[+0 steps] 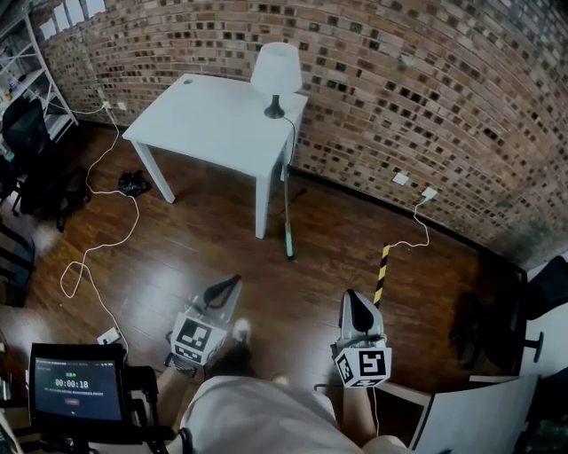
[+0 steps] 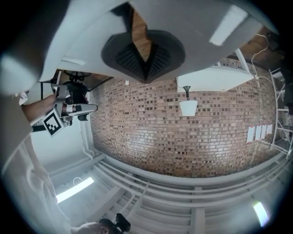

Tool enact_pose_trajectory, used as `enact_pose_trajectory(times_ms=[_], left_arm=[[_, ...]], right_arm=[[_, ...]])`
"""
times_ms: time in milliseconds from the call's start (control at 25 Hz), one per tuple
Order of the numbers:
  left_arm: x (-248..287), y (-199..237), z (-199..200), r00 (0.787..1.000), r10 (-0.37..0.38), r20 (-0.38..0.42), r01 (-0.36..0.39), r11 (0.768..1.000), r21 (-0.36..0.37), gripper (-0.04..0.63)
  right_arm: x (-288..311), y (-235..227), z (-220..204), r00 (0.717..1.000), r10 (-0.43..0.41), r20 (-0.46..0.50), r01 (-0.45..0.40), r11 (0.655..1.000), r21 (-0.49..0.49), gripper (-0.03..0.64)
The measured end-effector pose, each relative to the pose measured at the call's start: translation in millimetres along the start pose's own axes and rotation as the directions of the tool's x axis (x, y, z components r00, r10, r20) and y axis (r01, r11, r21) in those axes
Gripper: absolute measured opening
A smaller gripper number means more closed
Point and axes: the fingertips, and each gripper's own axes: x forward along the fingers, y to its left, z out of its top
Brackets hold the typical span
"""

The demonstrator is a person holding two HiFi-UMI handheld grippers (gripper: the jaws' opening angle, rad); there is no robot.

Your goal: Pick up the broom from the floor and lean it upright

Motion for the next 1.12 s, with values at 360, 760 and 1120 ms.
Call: enact_pose_trajectory(times_ms=[360,760,1120], left_arm=[[-59,-127,6,0.997,0.057,0.059,-0.055,0.998,-0.04,0.002],[-116,-147,31,0.991,0.075,0.107,-0.074,0.997,-0.017,0.002],[-141,-116,38,0.99,0.067,0.121,-0.071,0.997,0.025,0.002]], right_arm=[[-127,-9,-20,0.997,0.075,0.012,-0.075,0.997,-0.006,0.011],[-169,27,-4,0.991,0.111,0.071,-0.113,0.993,0.022,0.012],[-150,86,1,0.991,0.119,0.063,-0.121,0.992,0.021,0.011]])
